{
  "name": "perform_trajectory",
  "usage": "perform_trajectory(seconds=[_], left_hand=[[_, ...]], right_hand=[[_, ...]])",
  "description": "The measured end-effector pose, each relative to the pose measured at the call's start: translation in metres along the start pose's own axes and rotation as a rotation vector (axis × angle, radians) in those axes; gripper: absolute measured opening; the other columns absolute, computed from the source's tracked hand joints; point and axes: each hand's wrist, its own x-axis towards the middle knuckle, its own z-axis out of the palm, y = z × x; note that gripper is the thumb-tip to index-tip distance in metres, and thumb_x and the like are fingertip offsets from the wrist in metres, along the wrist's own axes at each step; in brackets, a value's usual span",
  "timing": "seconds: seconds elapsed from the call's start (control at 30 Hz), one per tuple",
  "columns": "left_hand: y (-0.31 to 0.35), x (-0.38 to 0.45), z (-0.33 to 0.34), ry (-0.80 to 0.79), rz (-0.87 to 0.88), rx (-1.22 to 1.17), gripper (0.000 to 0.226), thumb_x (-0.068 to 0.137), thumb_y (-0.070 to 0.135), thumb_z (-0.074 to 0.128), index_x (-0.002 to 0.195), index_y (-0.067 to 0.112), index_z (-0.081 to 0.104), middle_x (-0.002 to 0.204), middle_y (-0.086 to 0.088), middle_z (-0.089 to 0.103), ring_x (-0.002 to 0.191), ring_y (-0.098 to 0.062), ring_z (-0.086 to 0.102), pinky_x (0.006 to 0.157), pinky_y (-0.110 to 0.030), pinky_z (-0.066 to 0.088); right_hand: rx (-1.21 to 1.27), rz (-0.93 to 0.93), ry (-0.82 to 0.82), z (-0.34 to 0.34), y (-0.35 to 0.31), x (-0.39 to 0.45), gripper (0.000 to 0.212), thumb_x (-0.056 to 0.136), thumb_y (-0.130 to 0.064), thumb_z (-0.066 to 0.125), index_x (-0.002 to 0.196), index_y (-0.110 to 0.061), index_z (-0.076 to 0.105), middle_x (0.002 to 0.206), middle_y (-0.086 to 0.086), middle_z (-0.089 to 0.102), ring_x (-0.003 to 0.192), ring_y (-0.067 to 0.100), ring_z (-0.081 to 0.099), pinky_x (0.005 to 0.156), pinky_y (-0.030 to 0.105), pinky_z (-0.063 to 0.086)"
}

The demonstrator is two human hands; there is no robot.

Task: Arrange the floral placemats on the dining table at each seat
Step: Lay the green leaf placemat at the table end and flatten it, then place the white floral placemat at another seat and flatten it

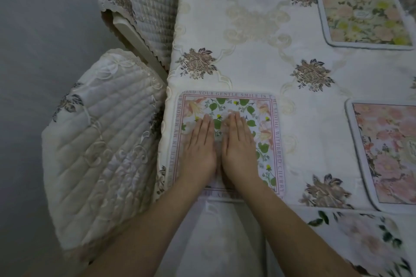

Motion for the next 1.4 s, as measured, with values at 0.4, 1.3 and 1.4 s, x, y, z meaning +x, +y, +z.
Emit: perform_trajectory(seconds=[0.4,1.3,1.4], left_hand=[[-0.054,-0.046,-0.013,-0.104,0.002,0.099,0.063,0.100,0.047,0.023,0.156,0.018,0.016,0.163,0.000,0.010,0.150,-0.015,0.007,0.121,-0.039,0.011],[0.012,-0.136,-0.090,-0.182,0.247,0.178,0.071,0.095,0.053,0.015,0.146,0.010,0.041,0.150,-0.016,0.042,0.141,-0.033,0.036,0.113,-0.051,0.030],[0.032,-0.156,-0.086,-0.202,0.309,0.186,0.068,0.096,0.050,0.020,0.144,0.009,0.044,0.147,-0.016,0.046,0.137,-0.033,0.041,0.110,-0.052,0.033]], right_hand=[[-0.242,0.011,-0.146,-0.017,0.057,-0.033,0.061,0.101,-0.042,0.013,0.156,-0.017,0.016,0.163,0.000,0.013,0.150,0.014,0.006,0.122,0.034,0.002],[-0.200,0.147,-0.152,-0.139,0.027,-0.193,0.056,0.102,-0.034,0.042,0.153,-0.016,0.026,0.162,0.006,0.016,0.148,0.026,0.017,0.118,0.041,0.016],[-0.183,0.178,-0.115,-0.146,0.031,-0.219,0.057,0.101,-0.034,0.044,0.152,-0.013,0.028,0.161,0.009,0.018,0.148,0.027,0.019,0.117,0.042,0.021]])
